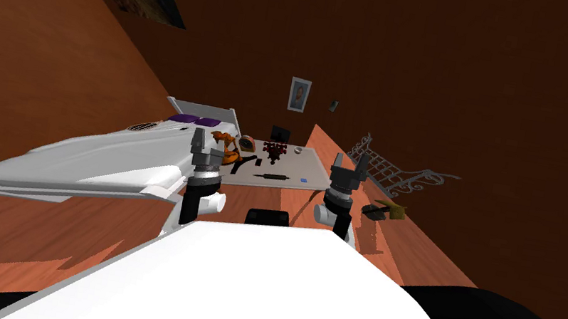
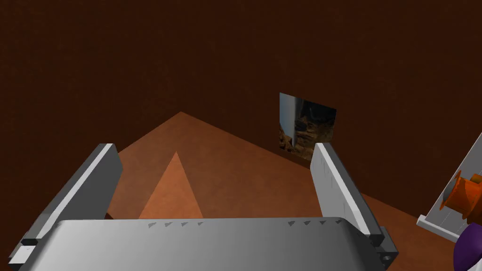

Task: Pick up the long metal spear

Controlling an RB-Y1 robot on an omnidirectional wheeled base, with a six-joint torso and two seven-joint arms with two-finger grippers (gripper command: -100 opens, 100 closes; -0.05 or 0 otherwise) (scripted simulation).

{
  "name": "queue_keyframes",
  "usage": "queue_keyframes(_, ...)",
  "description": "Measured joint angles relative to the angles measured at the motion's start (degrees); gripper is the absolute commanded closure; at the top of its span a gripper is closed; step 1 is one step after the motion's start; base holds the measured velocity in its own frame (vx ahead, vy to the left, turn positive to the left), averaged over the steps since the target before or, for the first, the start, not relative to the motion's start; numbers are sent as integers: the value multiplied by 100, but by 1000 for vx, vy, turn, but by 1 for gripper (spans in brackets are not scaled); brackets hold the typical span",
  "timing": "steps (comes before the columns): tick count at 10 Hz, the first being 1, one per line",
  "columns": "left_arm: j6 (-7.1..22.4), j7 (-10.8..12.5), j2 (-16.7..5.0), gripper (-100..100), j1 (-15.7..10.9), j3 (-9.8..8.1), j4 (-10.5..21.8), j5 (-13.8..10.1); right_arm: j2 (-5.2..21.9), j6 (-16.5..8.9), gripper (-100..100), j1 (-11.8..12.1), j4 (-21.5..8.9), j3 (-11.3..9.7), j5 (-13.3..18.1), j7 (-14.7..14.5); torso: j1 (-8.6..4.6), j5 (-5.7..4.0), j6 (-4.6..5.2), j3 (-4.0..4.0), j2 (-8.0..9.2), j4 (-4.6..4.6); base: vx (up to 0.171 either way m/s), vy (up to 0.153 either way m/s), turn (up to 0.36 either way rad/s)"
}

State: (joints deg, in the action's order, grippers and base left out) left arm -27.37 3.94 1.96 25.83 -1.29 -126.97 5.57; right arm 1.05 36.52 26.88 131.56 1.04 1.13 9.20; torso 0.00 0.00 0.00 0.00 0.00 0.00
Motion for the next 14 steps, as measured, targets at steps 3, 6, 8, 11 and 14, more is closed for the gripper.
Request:
queue_keyframes(3, 113, 38, -453, -100, -57, -68, 231, -51, 0, 0, 0, 0, 0, 0, 0, 0, 18, 4, 1, -1, -2, -1, 2, 41, -76)
queue_keyframes(6, 398, 48, -778, -100, -154, -68, 642, -70, 1, 0, 0, 0, 0, 1, 0, 0, 27, 7, 1, -1, 0, 0, -2, 69, -118)
queue_keyframes(8, 698, 114, -1013, -100, -359, -194, 1032, -153, 1, 0, 0, 0, 0, 1, 0, 0, 31, 7, 1, -3, -5, -1, 5, 74, -148)
queue_keyframes(11, 1034, 154, -1096, -100, -444, -239, 1428, -199, 0, 0, 0, 0, 0, 0, 0, 0, 18, 4, 1, -2, -4, -1, -2, 40, -62)
queue_keyframes(14, 1369, 190, -1126, -100, -638, -295, 1797, -236, 0, 0, 0, 0, 0, 0, 0, 0, 14, 3, -1, -2, -4, -1, 0, 37, -91)
